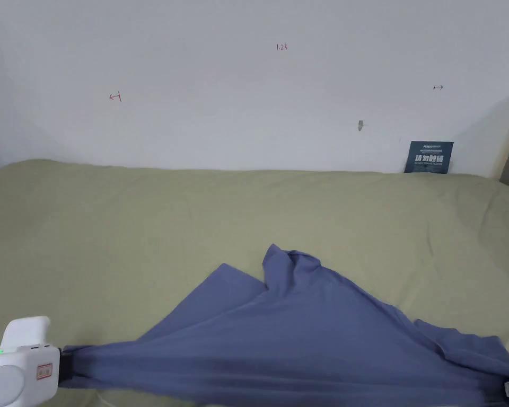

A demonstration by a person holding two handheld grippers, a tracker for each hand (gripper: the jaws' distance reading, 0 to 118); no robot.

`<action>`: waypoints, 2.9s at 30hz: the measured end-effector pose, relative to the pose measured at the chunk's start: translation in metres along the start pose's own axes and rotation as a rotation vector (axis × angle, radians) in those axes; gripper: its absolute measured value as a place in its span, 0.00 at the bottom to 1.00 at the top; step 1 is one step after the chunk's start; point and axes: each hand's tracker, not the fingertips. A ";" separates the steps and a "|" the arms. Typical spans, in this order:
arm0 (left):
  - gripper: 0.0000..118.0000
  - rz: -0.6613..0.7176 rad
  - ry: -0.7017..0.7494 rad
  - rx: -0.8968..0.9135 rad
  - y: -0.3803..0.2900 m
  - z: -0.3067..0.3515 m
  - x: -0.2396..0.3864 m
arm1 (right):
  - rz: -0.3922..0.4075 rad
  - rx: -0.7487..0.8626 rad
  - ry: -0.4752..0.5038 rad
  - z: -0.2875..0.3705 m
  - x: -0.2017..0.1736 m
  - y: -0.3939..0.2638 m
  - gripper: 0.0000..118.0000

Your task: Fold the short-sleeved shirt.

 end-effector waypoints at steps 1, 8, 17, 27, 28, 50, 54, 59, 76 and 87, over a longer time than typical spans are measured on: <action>0.01 0.008 -0.003 -0.003 -0.010 0.006 -0.004 | -0.004 -0.009 0.006 0.008 0.003 -0.011 0.03; 0.01 -0.028 -0.019 -0.048 -0.059 0.023 -0.015 | -0.009 -0.026 0.006 0.029 0.006 -0.053 0.03; 1.00 0.010 -0.011 0.022 -0.064 0.030 -0.015 | -0.002 0.007 0.015 0.022 -0.004 -0.054 0.96; 0.66 -0.070 -0.125 0.401 -0.035 0.145 0.074 | 0.199 0.344 0.128 0.105 -0.121 -0.029 0.68; 0.48 -0.073 -0.128 0.441 -0.036 0.158 0.085 | 0.207 0.383 0.136 0.115 -0.135 -0.029 0.53; 0.00 -0.098 0.048 0.412 -0.078 0.189 0.030 | 0.221 0.444 0.217 0.158 -0.217 -0.095 0.01; 0.00 -0.101 0.042 0.289 -0.074 0.156 0.001 | 0.249 0.391 0.227 0.142 -0.224 -0.106 0.01; 0.00 -0.039 -0.022 0.079 -0.065 0.091 -0.031 | 0.258 0.319 0.214 0.125 -0.230 -0.114 0.01; 0.78 -0.101 -0.050 -0.215 -0.053 -0.034 -0.027 | 0.251 0.171 0.208 0.082 -0.227 -0.114 0.01; 0.02 -0.103 -0.124 -0.174 -0.050 -0.010 -0.014 | 0.245 0.082 0.168 0.011 -0.200 -0.061 0.01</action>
